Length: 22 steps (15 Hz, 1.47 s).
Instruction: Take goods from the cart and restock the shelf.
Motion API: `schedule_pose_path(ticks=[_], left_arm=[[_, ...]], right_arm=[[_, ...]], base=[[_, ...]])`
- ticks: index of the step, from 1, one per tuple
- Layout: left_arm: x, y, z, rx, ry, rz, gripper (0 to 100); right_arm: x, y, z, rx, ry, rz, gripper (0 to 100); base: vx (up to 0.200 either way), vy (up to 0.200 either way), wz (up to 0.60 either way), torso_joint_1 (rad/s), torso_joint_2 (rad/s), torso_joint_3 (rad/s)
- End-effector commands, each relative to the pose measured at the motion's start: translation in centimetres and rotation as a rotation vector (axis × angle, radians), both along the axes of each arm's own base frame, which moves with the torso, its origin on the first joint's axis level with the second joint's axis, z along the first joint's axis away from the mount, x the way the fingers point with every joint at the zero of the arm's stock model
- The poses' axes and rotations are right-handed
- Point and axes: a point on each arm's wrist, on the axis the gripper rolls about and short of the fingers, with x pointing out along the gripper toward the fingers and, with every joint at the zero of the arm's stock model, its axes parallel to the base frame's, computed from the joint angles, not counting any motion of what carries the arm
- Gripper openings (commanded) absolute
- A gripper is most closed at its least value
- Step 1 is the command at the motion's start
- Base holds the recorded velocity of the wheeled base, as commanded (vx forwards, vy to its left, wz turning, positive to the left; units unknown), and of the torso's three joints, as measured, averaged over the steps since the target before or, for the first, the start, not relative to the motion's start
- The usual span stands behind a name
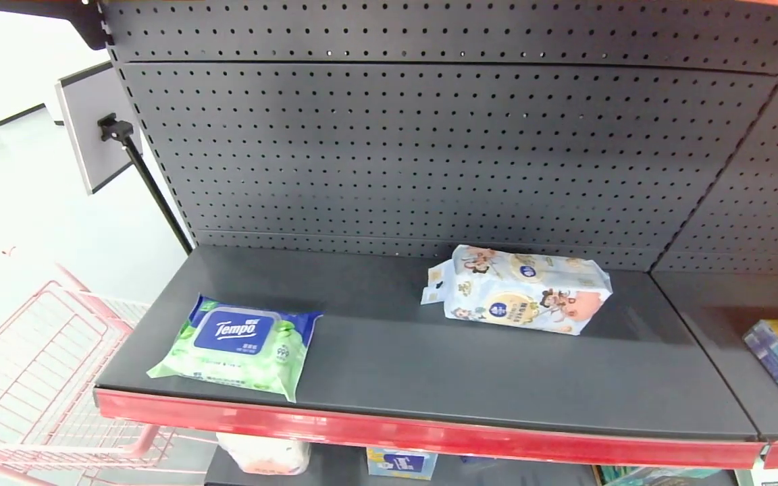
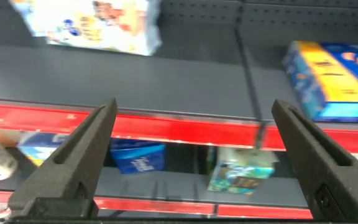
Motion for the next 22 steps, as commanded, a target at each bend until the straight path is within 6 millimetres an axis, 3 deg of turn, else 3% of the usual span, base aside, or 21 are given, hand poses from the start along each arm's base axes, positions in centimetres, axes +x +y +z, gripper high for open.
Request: schedule_pose_path(ticks=[1, 6, 7, 8, 9, 10, 11, 12, 15, 20, 22], left_arm=[[0.0, 0.0, 0.0, 0.000, 0.000, 0.000, 0], [0.2, 0.0, -0.2, 0.026, 0.008, 0.000, 0], [0.2, 0.0, -0.2, 0.043, 0.008, 0.000, 0], [0.2, 0.0, -0.3, 0.045, 0.010, -0.001, 0], [0.4, 0.0, -0.4, 0.045, 0.019, -0.009, 0], [0.5, -0.1, -0.4, 0.046, 0.028, -0.011, 0], [0.6, -0.1, -0.5, 0.046, 0.032, -0.010, 0], [0.9, -0.1, -0.4, 0.049, 0.049, -0.016, 0], [2.0, -0.2, -0.2, 0.056, 0.104, -0.033, 0], [2.8, -0.4, 0.2, 0.050, 0.141, -0.129, 0], [2.8, -0.4, 0.4, 0.050, 0.136, -0.129, 0]], right_arm=[[0.0, 0.0, 0.0, 0.000, 0.002, 0.000, 100], [0.0, 0.0, 0.8, -0.011, -0.010, 0.017, 100], [1.7, 0.1, 9.0, 0.020, 0.012, 0.054, 100], [3.6, 0.2, 13.2, 0.045, 0.019, 0.079, 100], [6.0, 0.4, 16.2, 0.009, 0.045, 0.141, 100], [7.9, 0.6, 17.2, -0.037, 0.081, 0.188, 100], [10.1, 1.0, 17.5, -0.072, 0.135, 0.233, 100], [13.0, 1.7, 16.2, -0.081, 0.259, 0.302, 100], [17.3, 3.9, 13.0, -0.056, 0.482, 0.549, 100], [26.6, 6.2, 10.3, -0.079, 0.487, 0.728, 100], [28.9, 6.8, 9.7, -0.074, 0.466, 0.789, 100]], base=[[0.000, -0.200, 0.00, -0.007, 0.01, 0.002], [0.000, -0.120, 0.00, 0.000, 0.00, 0.001], [0.000, 0.000, 0.00, 0.000, 0.00, 0.000], [0.000, 0.000, 0.00, 0.000, 0.00, 0.000], [0.000, 0.000, 0.00, 0.000, 0.00, 0.000], [0.000, 0.000, 0.00, 0.000, 0.00, 0.000], [0.000, 0.000, 0.00, 0.000, 0.00, 0.000], [0.000, 0.000, 0.00, 0.000, 0.00, 0.000], [0.000, 0.000, 0.00, 0.000, 0.00, 0.000], [0.000, 0.000, 0.00, 0.000, 0.00, 0.000], [0.000, 0.000, 0.00, 0.000, 0.00, 0.000]])
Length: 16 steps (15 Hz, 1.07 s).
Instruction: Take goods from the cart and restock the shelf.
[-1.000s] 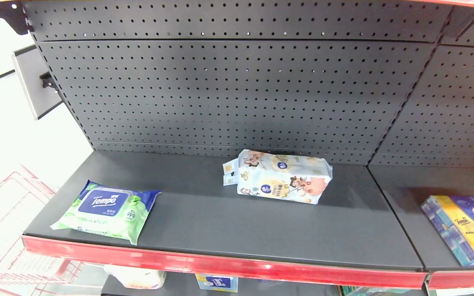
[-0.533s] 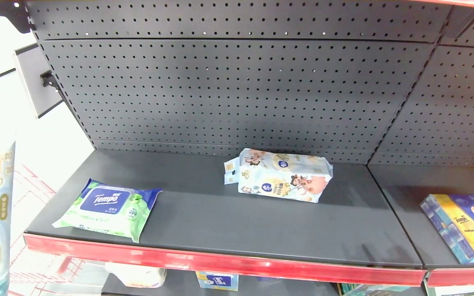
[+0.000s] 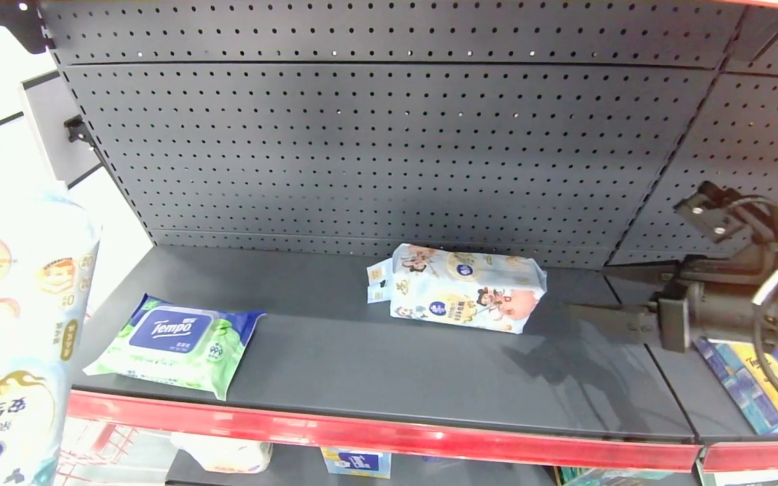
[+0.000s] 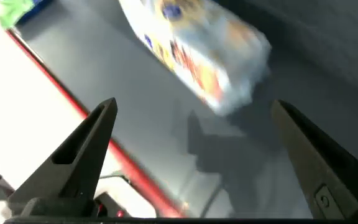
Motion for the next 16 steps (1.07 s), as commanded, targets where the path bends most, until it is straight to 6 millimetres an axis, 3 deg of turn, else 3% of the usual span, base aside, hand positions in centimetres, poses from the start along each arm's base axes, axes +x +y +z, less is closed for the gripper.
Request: schedule_pose_path(ticks=[1, 3, 12, 16], left_arm=[[0.2, 0.0, 0.2, 0.001, 0.005, 0.000, 0], [0.2, 0.0, 0.4, 0.002, 0.000, 0.000, 0], [0.2, 0.0, 0.7, 0.009, -0.011, -0.001, 0], [0.2, 0.0, 0.9, 0.009, -0.011, -0.001, 0]], right_arm=[[4.9, 1.4, -2.8, 0.001, 0.069, 0.084, 100], [6.7, 1.5, -3.6, -0.033, 0.051, 0.116, 100], [10.4, 1.7, -5.6, -0.056, -0.029, 0.209, 100], [10.3, 1.7, -3.7, -0.052, -0.099, 0.200, 100]], base=[[0.000, 0.000, 0.00, 0.000, 0.00, 0.000], [0.000, 0.000, 0.00, 0.000, 0.00, 0.000], [0.000, 0.000, 0.00, 0.000, 0.00, 0.000], [0.000, 0.000, 0.00, 0.000, 0.00, 0.000]])
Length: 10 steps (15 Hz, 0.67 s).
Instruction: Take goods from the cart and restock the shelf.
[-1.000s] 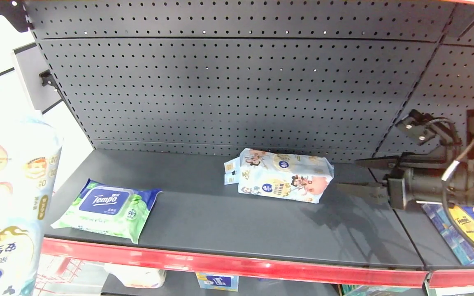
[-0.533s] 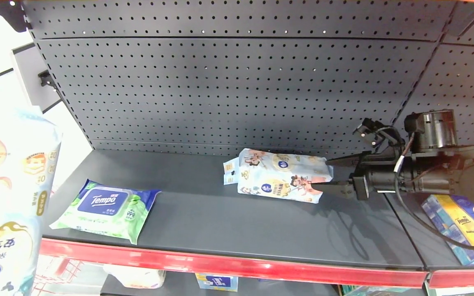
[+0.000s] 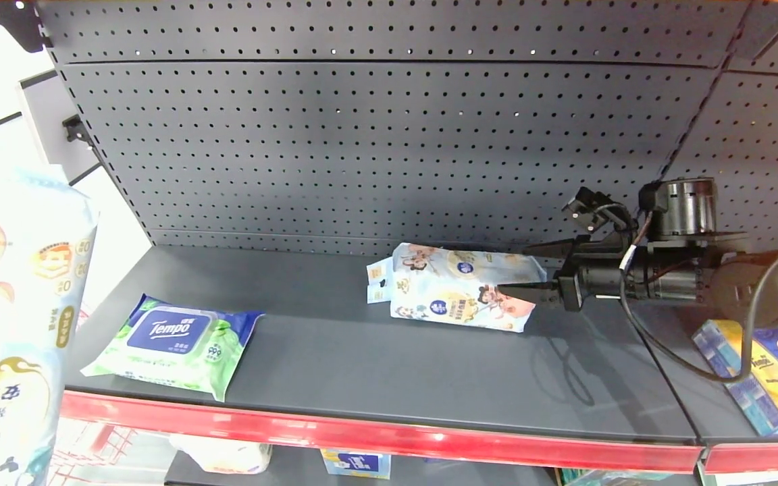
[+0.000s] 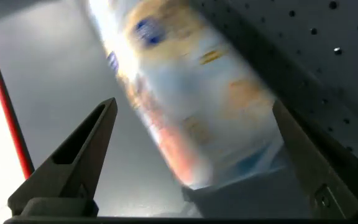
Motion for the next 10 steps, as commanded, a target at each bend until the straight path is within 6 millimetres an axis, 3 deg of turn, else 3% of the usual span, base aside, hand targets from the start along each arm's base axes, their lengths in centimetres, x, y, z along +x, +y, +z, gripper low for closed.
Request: schedule_pose_path(ticks=[1, 4, 7, 10], left_arm=[[0.1, 0.0, 0.0, 0.000, 0.002, 0.000, 0], [0.0, 0.0, 0.0, 0.000, -0.001, 0.000, 0], [-0.1, 0.0, 0.1, 0.000, -0.005, 0.000, 0], [-0.1, 0.0, 0.1, 0.001, -0.007, 0.001, 0]], right_arm=[[-0.8, 0.0, 1.3, 0.005, -0.032, 0.002, 100], [-1.3, -1.3, 0.7, -0.001, -0.010, -0.022, 100], [0.4, -2.6, -0.8, 0.005, 0.014, -0.031, 100], [1.5, -2.9, -0.8, 0.029, 0.006, -0.001, 100]], base=[[0.000, 0.000, 0.00, 0.000, 0.00, 0.000], [0.000, 0.000, 0.00, 0.000, 0.00, 0.000], [0.000, 0.000, 0.00, 0.000, 0.00, 0.000], [0.000, 0.000, 0.00, 0.000, 0.00, 0.000]])
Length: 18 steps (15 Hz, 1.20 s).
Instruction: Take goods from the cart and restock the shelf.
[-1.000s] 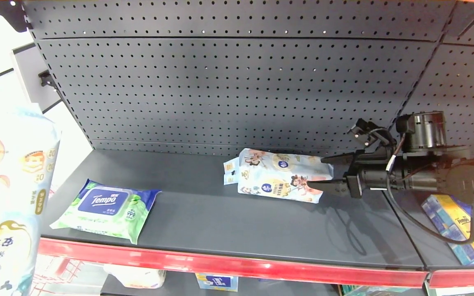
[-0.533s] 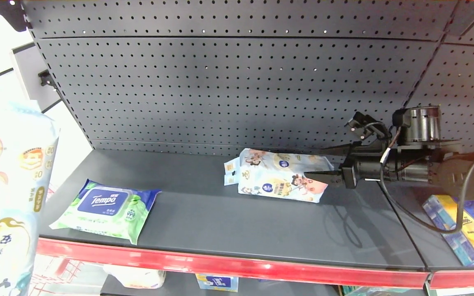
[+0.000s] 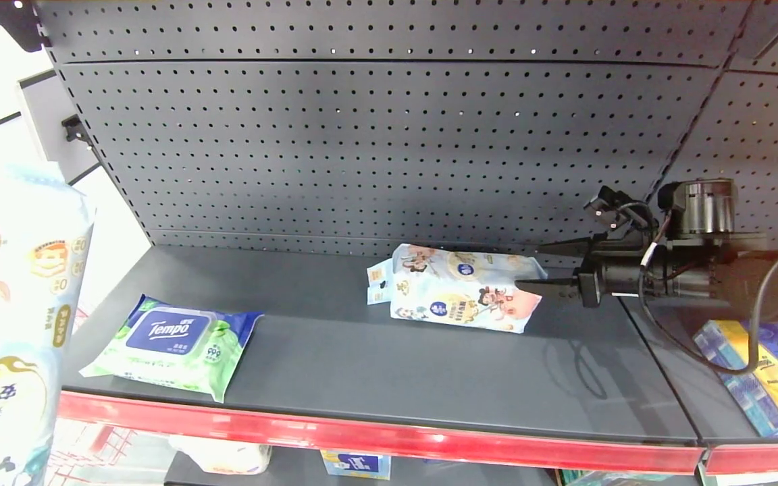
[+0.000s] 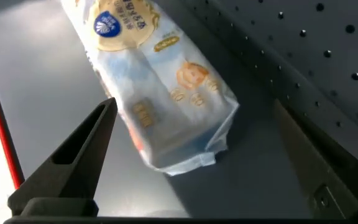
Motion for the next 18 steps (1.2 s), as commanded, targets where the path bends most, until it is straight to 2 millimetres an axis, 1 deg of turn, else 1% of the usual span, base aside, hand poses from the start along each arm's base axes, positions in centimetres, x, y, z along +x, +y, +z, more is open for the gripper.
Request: schedule_pose_path(ticks=[1, 3, 5, 9, 15, 16, 18], left_arm=[[0.0, 0.0, 0.0, 0.006, -0.002, 0.000, 0], [0.1, 0.0, 0.1, 0.018, -0.003, -0.001, 0], [0.2, 0.0, 0.1, 0.020, 0.003, -0.001, 0], [0.4, 0.0, 0.0, 0.021, 0.012, 0.000, 0], [0.4, 0.0, 0.0, 0.028, 0.011, -0.002, 0], [0.4, 0.0, 0.0, 0.028, 0.010, -0.002, 0], [0.4, 0.0, 0.0, 0.028, 0.013, -0.002, 0]], right_arm=[[0.7, -0.1, -0.6, 0.006, 0.016, 0.007, 100], [0.8, 0.2, -1.1, 0.007, 0.028, 0.022, 100], [0.5, 1.1, -1.5, 0.026, 0.048, 0.079, 100], [0.5, 1.9, -2.2, 0.021, 0.066, 0.105, 100], [1.3, 2.9, -3.8, -0.027, 0.065, 0.118, 100], [1.4, 3.0, -3.7, -0.025, 0.062, 0.119, 0], [1.4, 3.0, -3.7, -0.025, 0.062, 0.122, 0]], base=[[0.000, 0.000, 0.00, 0.000, 0.00, 0.000], [0.000, 0.000, 0.00, 0.000, 0.00, 0.000], [0.000, 0.000, 0.00, 0.000, 0.00, 0.000], [0.000, 0.000, 0.00, 0.000, 0.00, 0.000], [0.000, 0.000, 0.00, 0.000, 0.00, 0.000], [0.000, 0.000, 0.00, 0.000, 0.00, 0.000], [0.000, 0.000, 0.00, 0.000, 0.00, 0.000]])
